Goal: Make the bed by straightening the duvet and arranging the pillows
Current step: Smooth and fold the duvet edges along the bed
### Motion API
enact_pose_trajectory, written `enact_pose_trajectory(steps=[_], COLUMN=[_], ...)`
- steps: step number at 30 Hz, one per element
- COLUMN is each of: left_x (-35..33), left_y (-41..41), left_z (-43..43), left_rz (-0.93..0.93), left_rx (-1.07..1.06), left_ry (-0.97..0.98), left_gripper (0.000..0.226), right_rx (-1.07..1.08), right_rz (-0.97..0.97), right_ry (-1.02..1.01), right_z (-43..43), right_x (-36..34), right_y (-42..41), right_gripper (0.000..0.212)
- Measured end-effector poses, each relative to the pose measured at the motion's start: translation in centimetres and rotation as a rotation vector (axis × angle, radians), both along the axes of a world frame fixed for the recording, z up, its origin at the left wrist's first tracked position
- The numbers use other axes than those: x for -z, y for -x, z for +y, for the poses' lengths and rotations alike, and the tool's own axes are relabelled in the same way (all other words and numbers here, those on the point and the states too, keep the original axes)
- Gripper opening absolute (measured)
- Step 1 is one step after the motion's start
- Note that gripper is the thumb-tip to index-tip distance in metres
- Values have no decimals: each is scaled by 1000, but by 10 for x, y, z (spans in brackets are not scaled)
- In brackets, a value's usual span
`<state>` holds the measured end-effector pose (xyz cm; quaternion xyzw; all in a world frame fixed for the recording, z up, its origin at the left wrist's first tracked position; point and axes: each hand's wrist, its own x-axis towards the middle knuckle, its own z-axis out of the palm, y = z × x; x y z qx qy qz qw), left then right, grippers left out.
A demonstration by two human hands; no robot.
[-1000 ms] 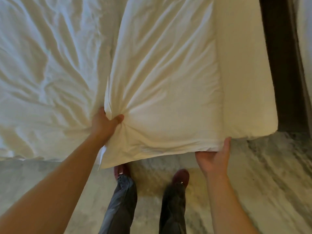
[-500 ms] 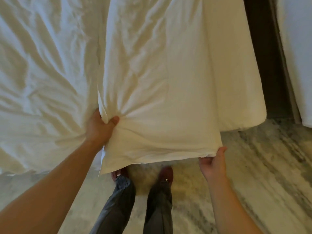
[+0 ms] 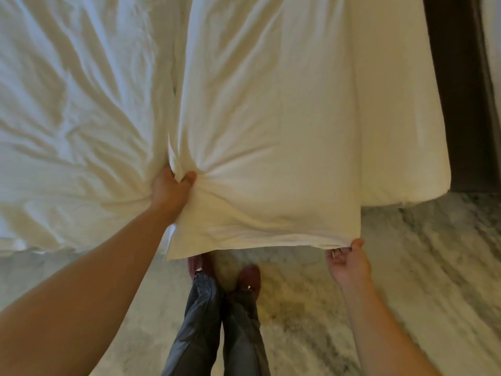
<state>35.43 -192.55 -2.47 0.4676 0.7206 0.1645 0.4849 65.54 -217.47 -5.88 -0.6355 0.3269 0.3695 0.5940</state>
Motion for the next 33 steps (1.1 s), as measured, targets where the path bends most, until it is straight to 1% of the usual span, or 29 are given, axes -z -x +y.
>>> enact_pose_trajectory(steps=[2, 3, 4, 5, 6, 7, 8, 9, 10, 11, 13, 15, 17, 19, 20, 22, 23, 24, 25, 26, 27, 28, 30, 33], left_x=[-5, -8, -11, -13, -16, -17, -18, -16, -17, -16, -14, -15, -21, -31, -37, -46, -45, -41, -36, -28, -19, -9, 3, 10], left_y=[3, 7, 11, 13, 15, 17, 18, 21, 23, 27, 36, 48, 63, 89, 106, 151, 177, 203, 229, 251, 269, 283, 296, 296], left_z=[1, 0, -1, -3, -5, -8, -10, -12, -14, -14, -11, -2, 10, 26, 36, 59, 74, 90, 108, 128, 145, 159, 177, 190], left_rz=[-39, -58, -66, -67, -57, -38, 0, 56, 136, 220, 306, 306, 288, 247, 216, 161, 174, 241, 360, 483, 567, 605, 608, 553], left_rx=[2, 8, 18, 28, 39, 49, 73, 112, 171, 238, 367, 511, 653, 712, 723, 784, 847, 931, 1035, 1144, 1243, 1329, 1459, 1529], left_ry=[35, 36, 33, 28, 25, 28, 32, 38, 46, 55, 104, 173, 184, 72, -35, -314, -444, -514, -522, -482, -431, -392, -378, -324], left_gripper=[48, 50, 52, 51, 50, 47, 46, 46, 45, 43, 38, 35, 25, 21, 20, 17, 24, 37, 49, 60, 68, 75, 82, 77], right_rx=[-51, -84, -122, -175, -236, -313, -424, -552, -681, -805, -1079, -1326, -1437, -1413, -1370, -1272, -1230, -1198, -1177, -1165, -1161, -1163, -1178, -1184], right_rz=[5, -31, -112, -248, -432, -633, -822, -979, -1071, -1102, -1088, -1015, -891, -816, -804, -809, -824, -848, -869, -882, -888, -889, -870, -798], right_ry=[85, 168, 289, 450, 615, 690, 684, 626, 537, 448, 374, 418, 482, 509, 523, 579, 618, 657, 694, 732, 771, 803, 855, 909], right_z=[-1, -2, -1, 2, 9, 20, 37, 57, 81, 107, 164, 213, 248, 266, 271, 276, 277, 278, 281, 283, 286, 289, 295, 300], right_x=[-1, -3, -7, -13, -19, -27, -39, -50, -60, -68, -78, -75, -62, -44, -35, -17, -10, -4, 2, 6, 9, 11, 10, 6], right_y=[-1, 0, 2, 5, 10, 18, 31, 48, 67, 88, 131, 176, 218, 256, 272, 299, 309, 316, 321, 324, 325, 325, 325, 326], right_gripper=[35, 34, 32, 31, 33, 36, 37, 35, 34, 36, 48, 69, 88, 99, 103, 107, 108, 108, 108, 109, 109, 109, 109, 109])
